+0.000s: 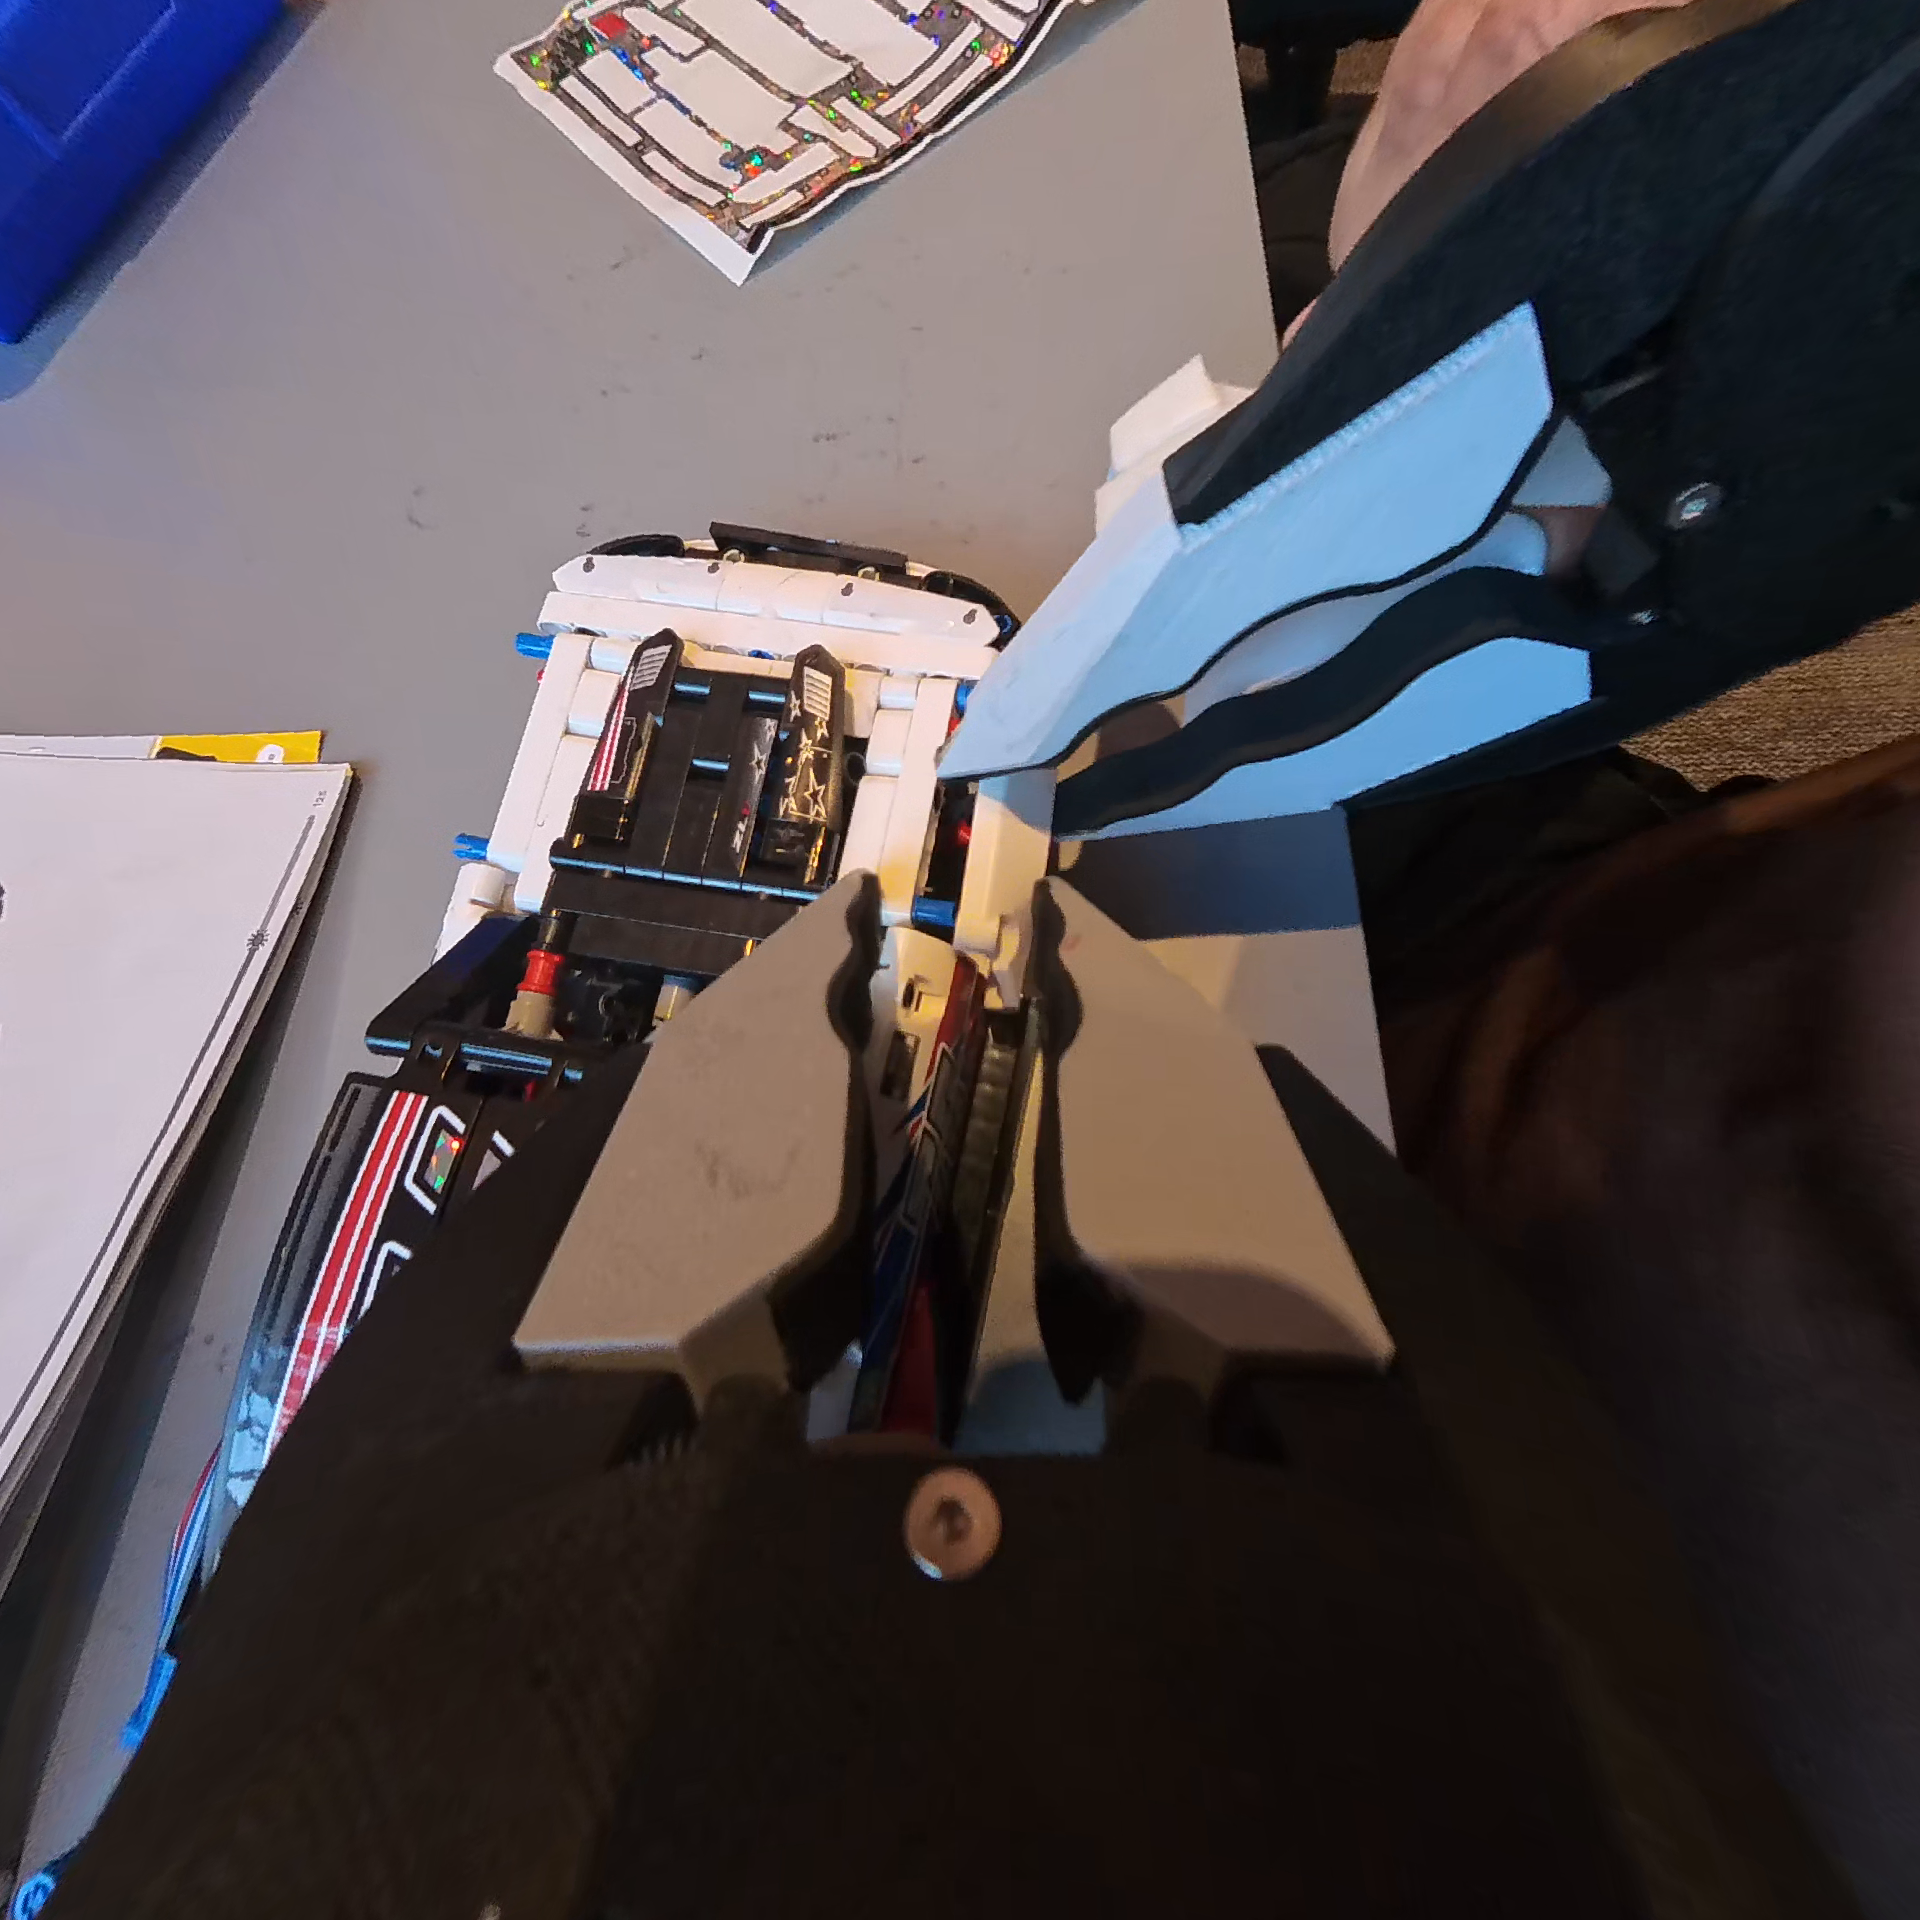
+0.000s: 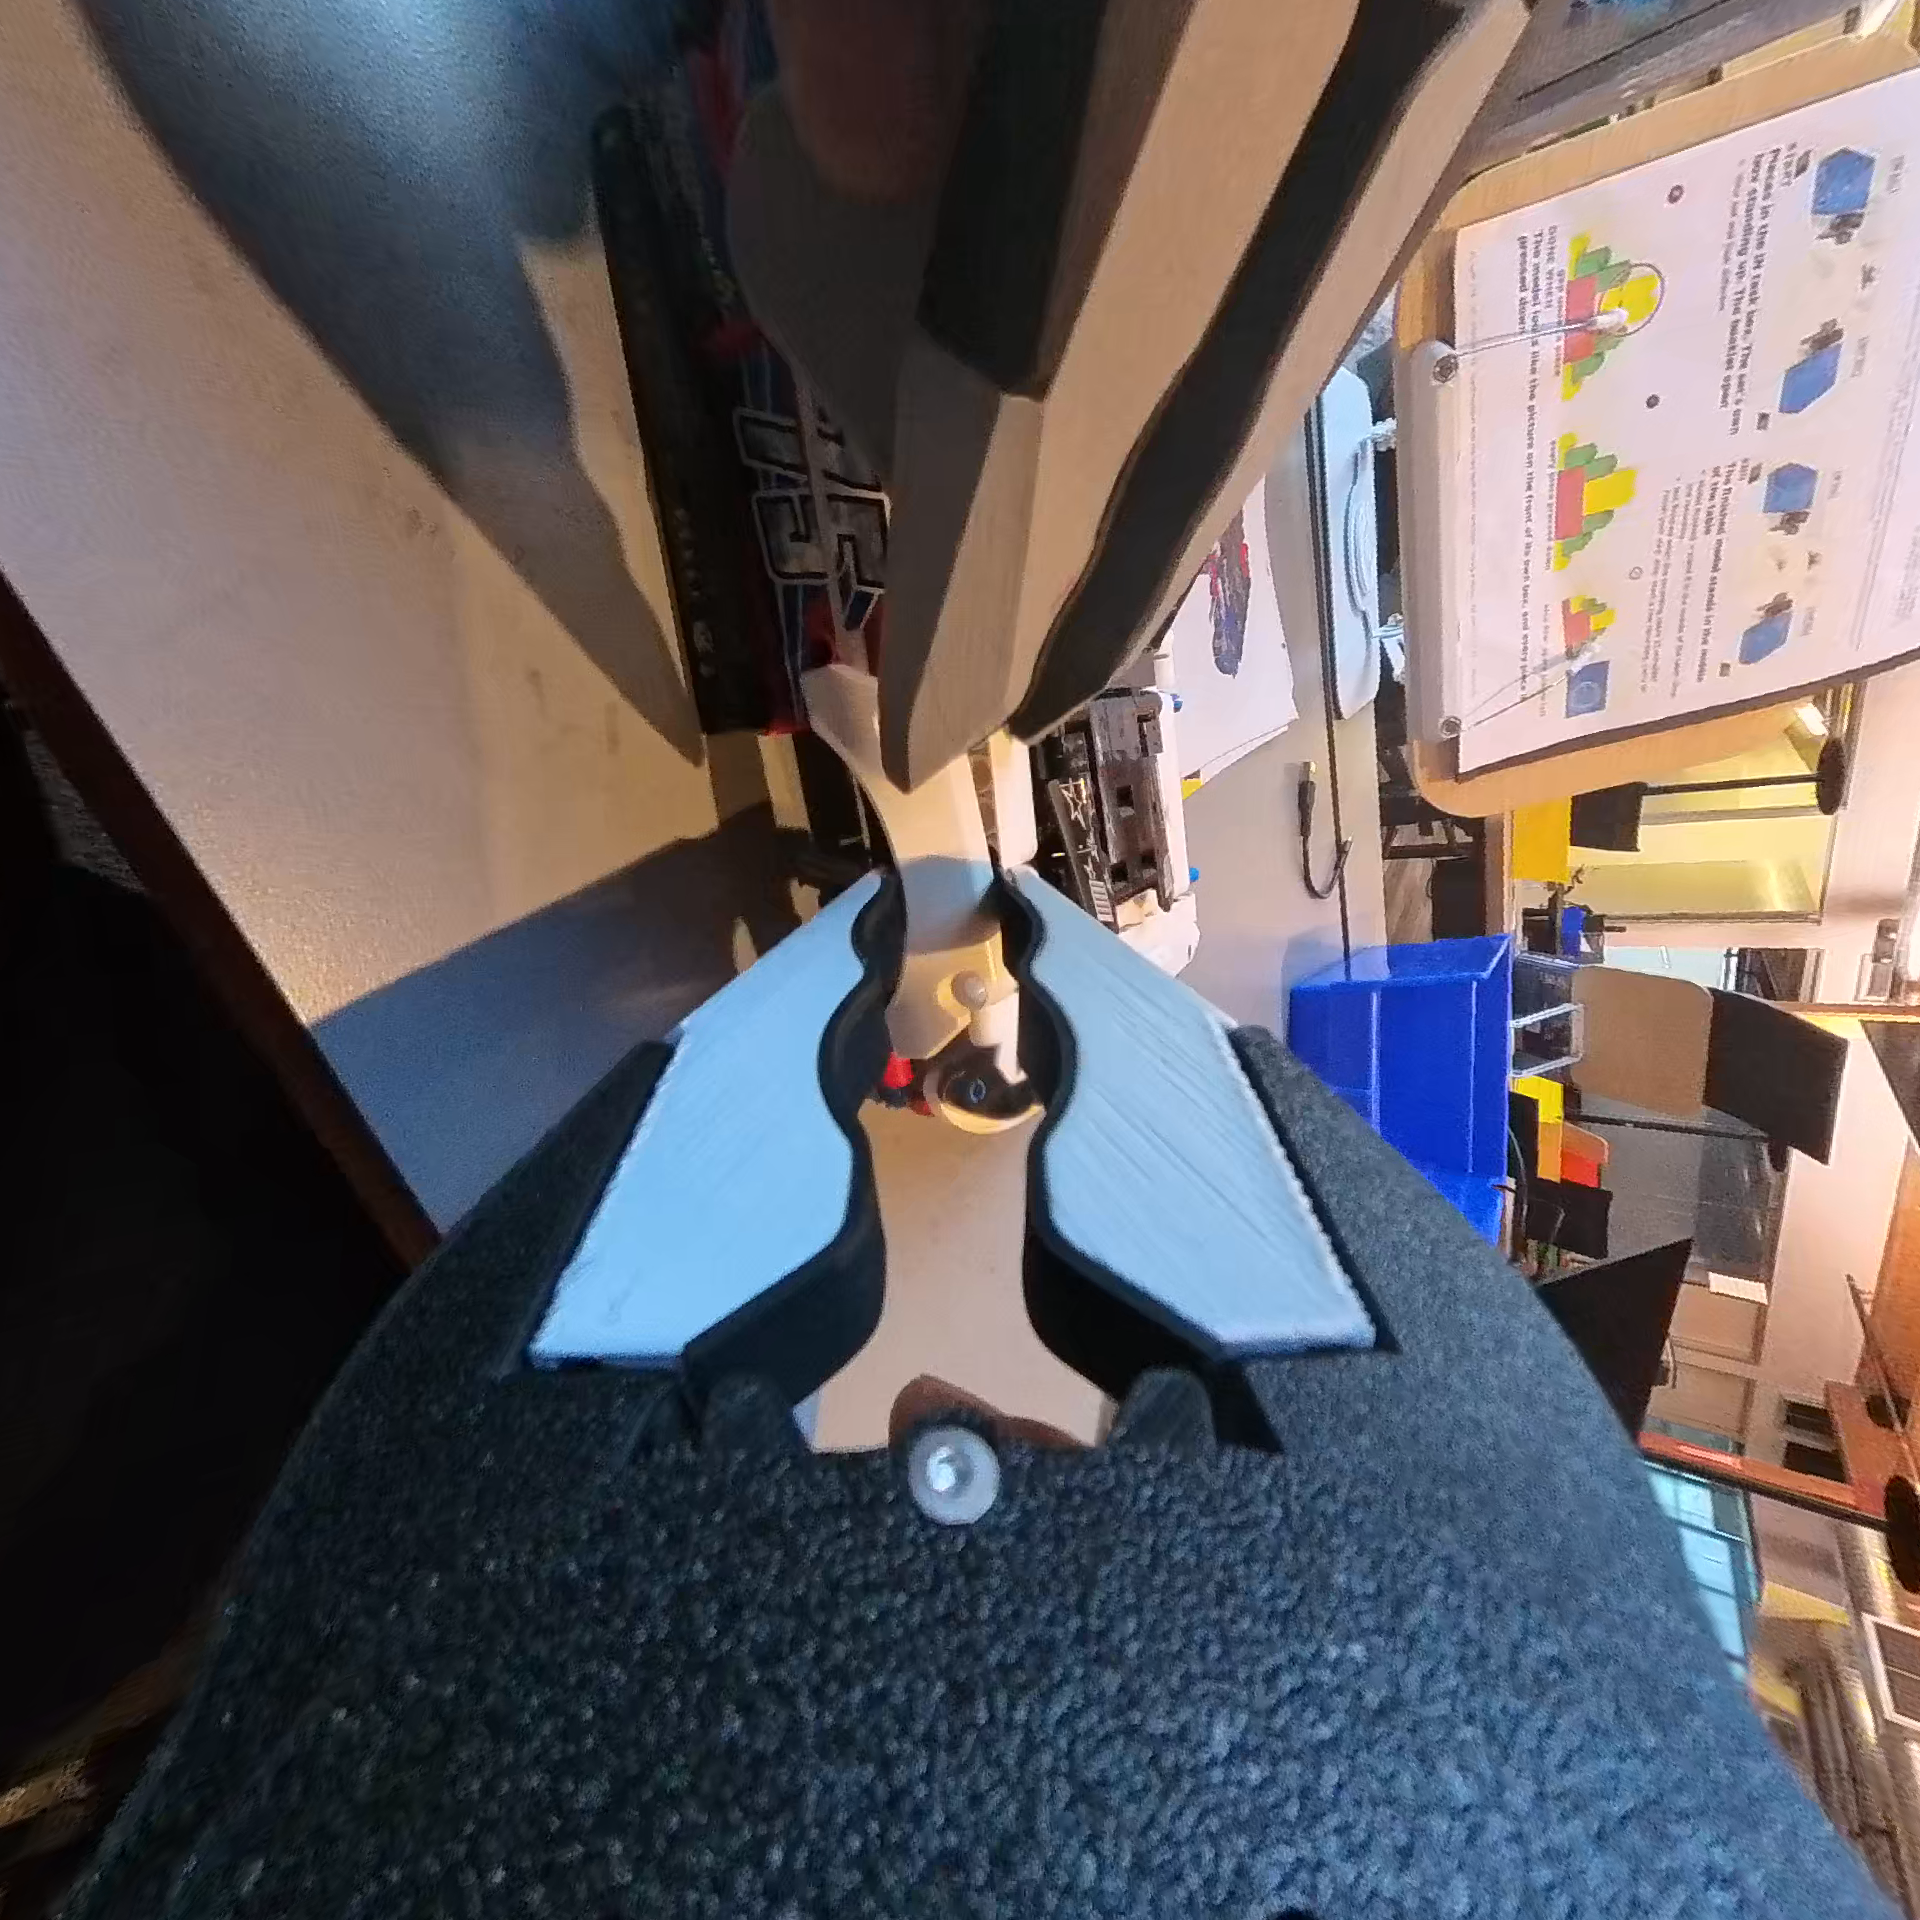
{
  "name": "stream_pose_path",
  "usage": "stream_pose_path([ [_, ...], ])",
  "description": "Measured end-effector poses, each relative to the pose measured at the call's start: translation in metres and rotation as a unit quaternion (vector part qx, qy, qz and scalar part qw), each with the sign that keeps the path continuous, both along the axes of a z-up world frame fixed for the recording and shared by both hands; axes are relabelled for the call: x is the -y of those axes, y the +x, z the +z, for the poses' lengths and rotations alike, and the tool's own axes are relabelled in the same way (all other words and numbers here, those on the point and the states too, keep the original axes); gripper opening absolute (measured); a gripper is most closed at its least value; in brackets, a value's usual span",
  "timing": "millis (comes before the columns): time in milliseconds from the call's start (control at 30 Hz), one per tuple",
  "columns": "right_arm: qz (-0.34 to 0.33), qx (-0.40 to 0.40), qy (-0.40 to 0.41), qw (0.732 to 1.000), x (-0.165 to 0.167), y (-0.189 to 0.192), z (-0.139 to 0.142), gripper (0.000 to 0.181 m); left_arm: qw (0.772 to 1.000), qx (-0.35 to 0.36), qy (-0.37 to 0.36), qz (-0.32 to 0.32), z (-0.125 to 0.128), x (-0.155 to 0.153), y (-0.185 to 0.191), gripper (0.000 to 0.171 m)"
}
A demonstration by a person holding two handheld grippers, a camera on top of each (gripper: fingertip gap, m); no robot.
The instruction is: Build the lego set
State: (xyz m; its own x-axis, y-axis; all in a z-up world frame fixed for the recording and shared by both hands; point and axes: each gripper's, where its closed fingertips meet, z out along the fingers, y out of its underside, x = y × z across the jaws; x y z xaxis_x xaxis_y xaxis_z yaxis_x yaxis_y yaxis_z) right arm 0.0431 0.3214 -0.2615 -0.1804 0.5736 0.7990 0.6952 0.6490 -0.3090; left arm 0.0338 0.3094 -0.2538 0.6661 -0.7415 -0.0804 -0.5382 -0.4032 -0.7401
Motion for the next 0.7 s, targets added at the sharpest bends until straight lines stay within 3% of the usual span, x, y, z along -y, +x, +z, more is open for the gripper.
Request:
stream_pose_path([
  [567, -0.013, -0.01, -0.02, 1.0, -0.002, 0.006, 0.001, 0.018, 1.0, -0.001, 0.004, -0.007, 0.0, -0.003, 0.004, 0.026],
  [700, -0.019, -0.018, -0.025, 0.999, -0.001, 0.007, 0.0, 0.018, 0.999, -0.013, 0.013, -0.027, 0.0, 0.0, 0.011, 0.015],
])
